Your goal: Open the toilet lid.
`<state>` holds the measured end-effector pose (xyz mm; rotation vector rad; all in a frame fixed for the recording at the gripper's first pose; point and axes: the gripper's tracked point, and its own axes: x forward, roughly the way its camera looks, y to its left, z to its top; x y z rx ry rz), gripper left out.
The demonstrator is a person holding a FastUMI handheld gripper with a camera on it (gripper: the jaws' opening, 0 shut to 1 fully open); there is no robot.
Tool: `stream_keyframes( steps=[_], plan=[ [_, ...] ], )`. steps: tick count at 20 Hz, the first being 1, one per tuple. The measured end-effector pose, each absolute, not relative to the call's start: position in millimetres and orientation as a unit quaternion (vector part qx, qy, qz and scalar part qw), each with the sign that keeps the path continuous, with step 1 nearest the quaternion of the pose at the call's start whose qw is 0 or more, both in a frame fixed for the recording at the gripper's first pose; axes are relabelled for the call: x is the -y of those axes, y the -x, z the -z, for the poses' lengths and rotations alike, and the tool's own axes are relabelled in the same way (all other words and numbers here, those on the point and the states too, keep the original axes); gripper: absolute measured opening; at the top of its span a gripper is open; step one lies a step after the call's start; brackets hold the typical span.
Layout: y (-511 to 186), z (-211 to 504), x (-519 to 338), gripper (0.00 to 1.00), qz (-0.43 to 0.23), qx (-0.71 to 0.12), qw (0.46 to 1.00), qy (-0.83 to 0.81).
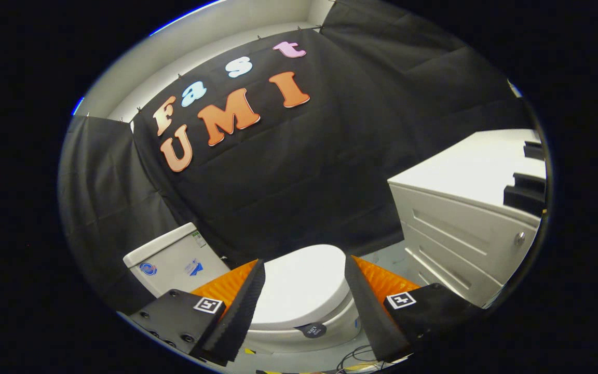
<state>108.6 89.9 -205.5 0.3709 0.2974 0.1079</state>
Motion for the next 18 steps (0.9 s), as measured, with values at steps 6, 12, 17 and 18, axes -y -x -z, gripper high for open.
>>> stream_keyframes(
  steps=[6,12,17,18],
  plan=[
    [-104,255,-92,0.99,-0.068,-0.185,0.954,-0.224],
    [-105,299,-114,0.99,-0.093,-0.240,0.918,-0.303],
    [-106,332,-113,0.99,-0.085,-0.285,0.888,-0.350],
    [-106,338,-112,0.99,-0.082,-0.295,0.880,-0.362]
  ],
)
